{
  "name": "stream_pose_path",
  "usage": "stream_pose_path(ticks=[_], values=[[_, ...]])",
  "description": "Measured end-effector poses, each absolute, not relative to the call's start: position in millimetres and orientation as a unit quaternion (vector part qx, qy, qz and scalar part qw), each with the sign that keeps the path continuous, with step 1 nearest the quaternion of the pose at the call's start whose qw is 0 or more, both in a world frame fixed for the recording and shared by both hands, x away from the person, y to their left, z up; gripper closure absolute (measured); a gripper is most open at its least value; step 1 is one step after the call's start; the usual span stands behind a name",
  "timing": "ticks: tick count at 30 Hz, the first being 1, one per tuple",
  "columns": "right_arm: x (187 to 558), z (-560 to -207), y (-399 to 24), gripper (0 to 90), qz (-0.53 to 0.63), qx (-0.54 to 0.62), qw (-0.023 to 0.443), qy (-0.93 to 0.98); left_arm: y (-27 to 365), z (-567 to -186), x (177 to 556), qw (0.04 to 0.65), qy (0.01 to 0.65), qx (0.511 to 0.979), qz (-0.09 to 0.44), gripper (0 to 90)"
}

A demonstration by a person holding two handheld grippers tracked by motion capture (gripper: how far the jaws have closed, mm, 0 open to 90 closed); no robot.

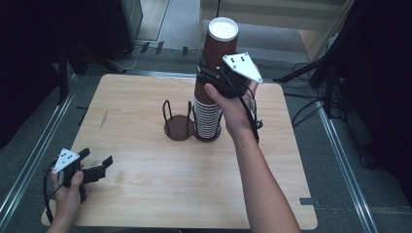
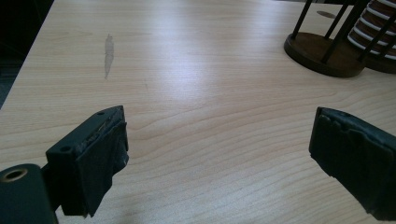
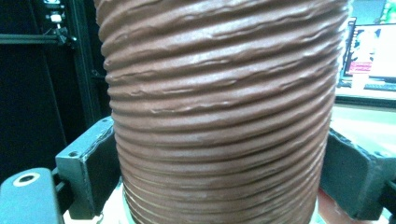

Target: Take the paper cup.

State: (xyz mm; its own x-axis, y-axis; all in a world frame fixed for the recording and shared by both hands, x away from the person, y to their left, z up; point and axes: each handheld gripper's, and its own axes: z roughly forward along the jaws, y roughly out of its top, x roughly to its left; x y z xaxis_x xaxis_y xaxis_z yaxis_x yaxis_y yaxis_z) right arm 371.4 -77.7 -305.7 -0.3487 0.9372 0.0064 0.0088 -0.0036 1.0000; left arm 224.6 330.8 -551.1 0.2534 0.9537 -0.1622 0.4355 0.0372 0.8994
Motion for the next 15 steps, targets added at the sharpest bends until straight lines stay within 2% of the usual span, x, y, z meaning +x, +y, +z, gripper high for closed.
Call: stream_pose_path(ticks=[15], values=[[365.6, -305.3, -107.9, 10.0, 0.573, 0.419, 0.418, 0.567, 330.5, -551.0, 224.6, 0.468, 0.547, 0.636, 0.278, 5.3]])
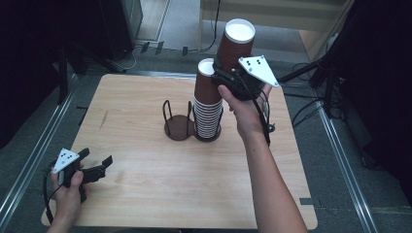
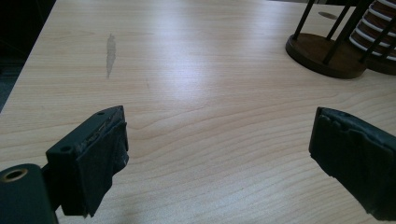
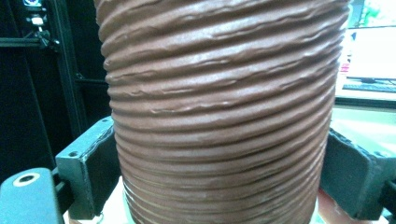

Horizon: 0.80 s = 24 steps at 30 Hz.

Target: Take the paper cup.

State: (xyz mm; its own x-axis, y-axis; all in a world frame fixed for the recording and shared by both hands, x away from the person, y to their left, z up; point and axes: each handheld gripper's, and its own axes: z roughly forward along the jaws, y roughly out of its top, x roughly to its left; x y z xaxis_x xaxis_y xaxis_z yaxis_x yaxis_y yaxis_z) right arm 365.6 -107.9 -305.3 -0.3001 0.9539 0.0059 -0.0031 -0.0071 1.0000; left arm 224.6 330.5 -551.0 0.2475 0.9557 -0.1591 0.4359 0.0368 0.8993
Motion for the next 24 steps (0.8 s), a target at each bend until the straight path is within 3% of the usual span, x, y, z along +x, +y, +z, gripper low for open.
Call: stream_pose_path(ticks=[24], values=[[346.3, -335.8, -140.5, 9.9, 0.548, 0.438, 0.438, 0.563, 328.6, -550.8, 223.6, 0.460, 0.548, 0.638, 0.286, 5.2]])
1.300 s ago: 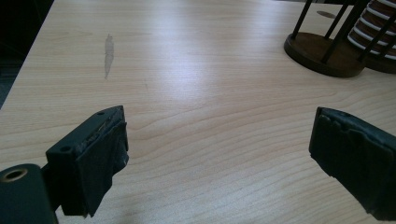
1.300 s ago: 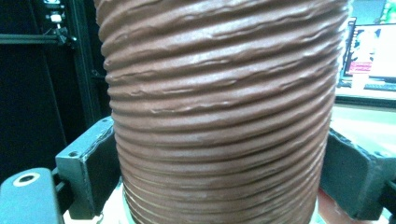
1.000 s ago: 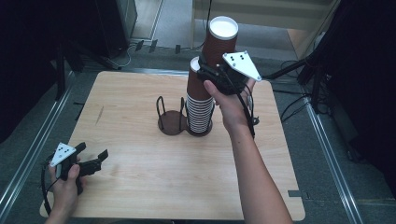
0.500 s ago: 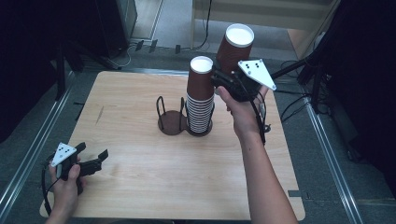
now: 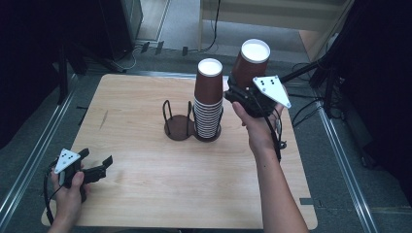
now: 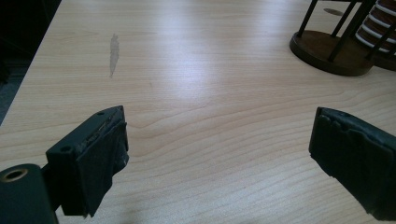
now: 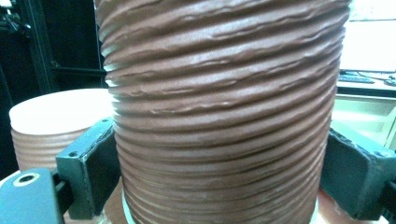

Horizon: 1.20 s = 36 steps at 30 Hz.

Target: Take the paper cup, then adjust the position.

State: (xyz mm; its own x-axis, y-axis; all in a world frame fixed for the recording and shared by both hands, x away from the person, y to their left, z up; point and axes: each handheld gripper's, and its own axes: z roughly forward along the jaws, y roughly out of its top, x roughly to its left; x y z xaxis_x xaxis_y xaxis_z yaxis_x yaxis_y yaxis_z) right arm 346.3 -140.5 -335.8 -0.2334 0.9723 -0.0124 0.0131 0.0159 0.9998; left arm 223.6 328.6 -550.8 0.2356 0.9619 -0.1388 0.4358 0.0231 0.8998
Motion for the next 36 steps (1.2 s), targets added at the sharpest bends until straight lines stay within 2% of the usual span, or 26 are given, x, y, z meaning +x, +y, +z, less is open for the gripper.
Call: stream_pose_path(ticks=[22, 27, 36], values=[[319.1, -374.0, -157.7, 9.8, 0.536, 0.462, 0.434, 0.558, 322.8, -550.6, 223.5, 0.439, 0.553, 0.640, 0.303, 5.3], [311.9, -385.3, -157.6, 9.9, 0.531, 0.464, 0.433, 0.561, 322.5, -550.5, 224.8, 0.446, 0.547, 0.646, 0.291, 5.3], [302.6, -401.1, -158.7, 9.8, 0.526, 0.470, 0.424, 0.568, 309.2, -550.5, 227.3, 0.423, 0.547, 0.667, 0.280, 6.9]])
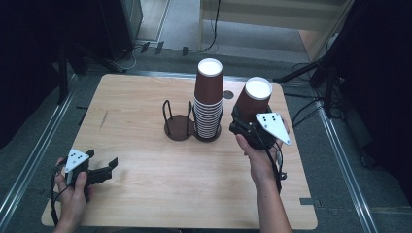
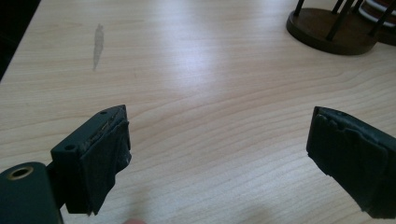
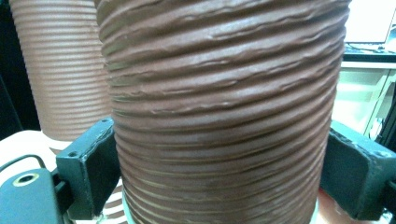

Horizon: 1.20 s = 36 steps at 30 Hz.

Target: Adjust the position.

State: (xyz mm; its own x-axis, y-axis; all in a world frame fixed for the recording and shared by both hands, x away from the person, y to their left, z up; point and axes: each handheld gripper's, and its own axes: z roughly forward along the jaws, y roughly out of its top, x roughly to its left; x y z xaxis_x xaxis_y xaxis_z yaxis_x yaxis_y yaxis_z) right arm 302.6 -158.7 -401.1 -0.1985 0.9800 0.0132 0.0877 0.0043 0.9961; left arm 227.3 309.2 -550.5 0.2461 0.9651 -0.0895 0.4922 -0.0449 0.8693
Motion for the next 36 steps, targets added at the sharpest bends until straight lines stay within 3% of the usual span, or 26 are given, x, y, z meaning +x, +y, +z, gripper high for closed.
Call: stream_pose_path(ticks=[17, 36], values=[[293.4, -426.1, -161.2, 9.9, 0.511, 0.482, 0.413, 0.580, 271.4, -518.0, 243.5, 0.449, 0.489, 0.706, 0.245, 6.8], [282.0, -448.1, -155.2, 9.9, 0.507, 0.479, 0.394, 0.599, 227.0, -485.3, 265.2, 0.500, 0.446, 0.705, 0.231, 6.7]])
